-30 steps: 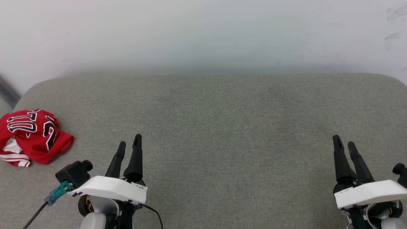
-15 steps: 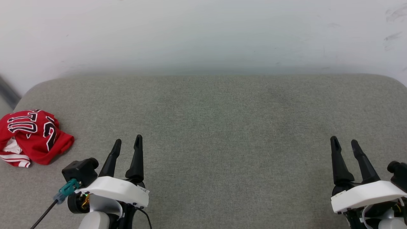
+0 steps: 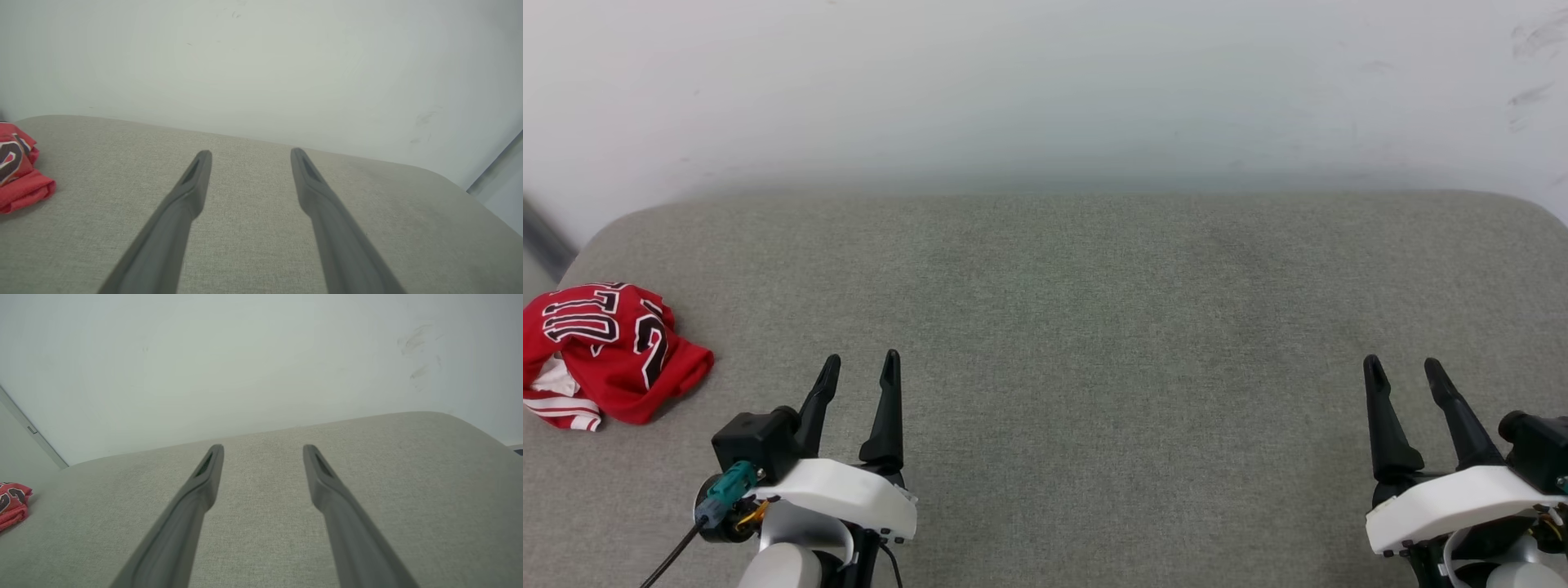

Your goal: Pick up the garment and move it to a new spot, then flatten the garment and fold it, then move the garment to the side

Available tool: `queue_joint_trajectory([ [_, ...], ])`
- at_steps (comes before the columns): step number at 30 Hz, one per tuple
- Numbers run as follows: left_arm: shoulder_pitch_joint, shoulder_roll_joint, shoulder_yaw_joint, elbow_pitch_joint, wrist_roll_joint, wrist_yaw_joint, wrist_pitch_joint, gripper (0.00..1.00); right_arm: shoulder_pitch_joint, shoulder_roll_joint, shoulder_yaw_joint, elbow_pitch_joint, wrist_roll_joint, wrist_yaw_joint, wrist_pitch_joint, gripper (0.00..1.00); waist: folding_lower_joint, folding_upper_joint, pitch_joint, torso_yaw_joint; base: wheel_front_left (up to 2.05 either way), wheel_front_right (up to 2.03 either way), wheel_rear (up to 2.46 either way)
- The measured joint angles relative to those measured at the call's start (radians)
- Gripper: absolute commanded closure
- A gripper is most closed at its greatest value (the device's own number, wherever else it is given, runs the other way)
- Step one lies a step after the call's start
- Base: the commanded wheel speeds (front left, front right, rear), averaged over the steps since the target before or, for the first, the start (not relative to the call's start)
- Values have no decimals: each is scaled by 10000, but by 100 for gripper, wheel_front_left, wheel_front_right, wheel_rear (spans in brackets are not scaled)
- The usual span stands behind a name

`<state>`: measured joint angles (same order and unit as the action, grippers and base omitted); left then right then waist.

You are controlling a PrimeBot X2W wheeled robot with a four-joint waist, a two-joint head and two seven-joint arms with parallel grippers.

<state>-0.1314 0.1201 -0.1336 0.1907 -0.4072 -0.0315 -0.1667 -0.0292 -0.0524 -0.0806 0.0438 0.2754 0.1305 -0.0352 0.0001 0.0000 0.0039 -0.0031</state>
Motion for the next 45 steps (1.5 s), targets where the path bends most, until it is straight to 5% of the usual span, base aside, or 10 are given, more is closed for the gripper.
queue_joint_trajectory([
  [45, -251, -380, -163, 796, 2888, -35, -949, 0, 45, 4, -165, -69, -2694, 2, -483, 0, 0, 0, -9, 285, 0, 0, 0],
])
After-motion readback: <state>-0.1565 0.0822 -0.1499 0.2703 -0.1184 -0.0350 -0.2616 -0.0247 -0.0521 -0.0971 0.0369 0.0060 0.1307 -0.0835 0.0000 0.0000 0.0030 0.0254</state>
